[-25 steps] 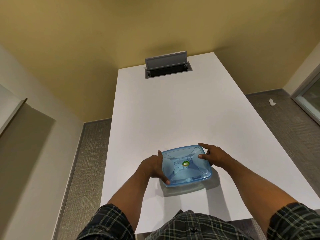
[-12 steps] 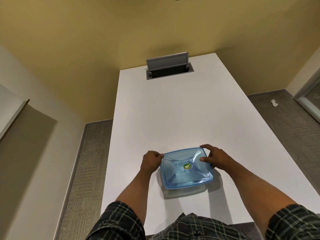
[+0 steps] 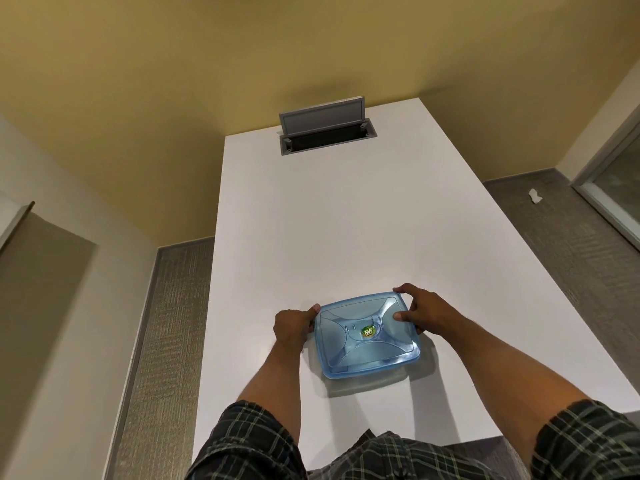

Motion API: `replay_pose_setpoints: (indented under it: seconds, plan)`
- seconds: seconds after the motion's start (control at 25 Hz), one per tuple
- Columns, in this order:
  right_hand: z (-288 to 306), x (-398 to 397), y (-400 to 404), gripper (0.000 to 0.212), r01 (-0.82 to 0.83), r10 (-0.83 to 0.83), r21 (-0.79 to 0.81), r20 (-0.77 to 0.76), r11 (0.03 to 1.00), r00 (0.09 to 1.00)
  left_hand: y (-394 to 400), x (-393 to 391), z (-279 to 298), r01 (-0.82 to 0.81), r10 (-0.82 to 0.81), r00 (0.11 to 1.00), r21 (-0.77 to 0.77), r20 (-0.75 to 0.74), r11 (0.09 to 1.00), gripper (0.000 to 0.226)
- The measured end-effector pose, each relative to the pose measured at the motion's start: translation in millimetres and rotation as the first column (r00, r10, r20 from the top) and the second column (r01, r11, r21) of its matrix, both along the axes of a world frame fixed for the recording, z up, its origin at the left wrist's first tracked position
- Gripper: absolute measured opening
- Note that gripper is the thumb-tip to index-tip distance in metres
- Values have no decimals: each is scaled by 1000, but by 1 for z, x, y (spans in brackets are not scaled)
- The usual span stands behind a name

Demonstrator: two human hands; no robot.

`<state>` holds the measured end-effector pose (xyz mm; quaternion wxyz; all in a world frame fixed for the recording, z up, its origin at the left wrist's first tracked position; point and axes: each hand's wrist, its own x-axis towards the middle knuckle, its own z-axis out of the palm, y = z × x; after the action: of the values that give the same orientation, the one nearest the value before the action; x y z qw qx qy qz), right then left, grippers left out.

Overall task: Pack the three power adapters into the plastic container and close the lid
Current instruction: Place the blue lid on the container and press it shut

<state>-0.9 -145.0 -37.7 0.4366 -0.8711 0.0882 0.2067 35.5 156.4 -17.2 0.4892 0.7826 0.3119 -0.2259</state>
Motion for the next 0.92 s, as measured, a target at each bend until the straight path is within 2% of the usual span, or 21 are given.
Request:
replay_pose_setpoints:
  seconds: [0.08,0.16,0.28,0.36,0.44,0.52,0.56,0.64,0.72,0.8,0.92]
  plan:
    - [-2,1,-2,62,-3,4,1,-5,1000,1000,-1,3,-1,-72,70,997,-51,-41,996,46]
    - [-4,2,-2,62,-6,6,3,-10,1000,1000,-4,6,-2,-115,112,990,-32,-81,993,49]
    - [-5,4,-3,62,-14,14,1,-14,1000,1000,-5,13,-7,-179,172,975,-38,-144,983,42]
    - [-6,4,-4,61,-16,16,0,-16,1000,1000,-3,14,-9,-100,98,986,-8,-133,995,37]
    - [-5,5,-4,61,-19,19,-11,-9,1000,1000,-2,11,-7,87,-81,993,61,-87,994,29]
    - [-5,3,-2,62,-35,35,-28,9,999,999,-4,7,-3,139,-147,986,98,78,986,20]
    - [-4,2,-1,63,-51,52,-40,16,998,999,-7,5,1,170,-203,964,188,175,968,15]
    - [-3,2,2,62,-76,77,-75,13,994,997,-14,2,8,351,-473,857,442,202,825,4]
    - [-1,4,3,62,-98,97,-116,-13,988,995,-17,3,12,566,-735,675,591,68,575,16]
    - [3,6,3,65,-139,136,-152,-31,978,990,-13,8,18,717,-867,490,607,-89,343,37]
    - [7,9,2,68,-198,193,-169,-45,966,980,-8,9,30,831,-932,236,554,-274,48,95]
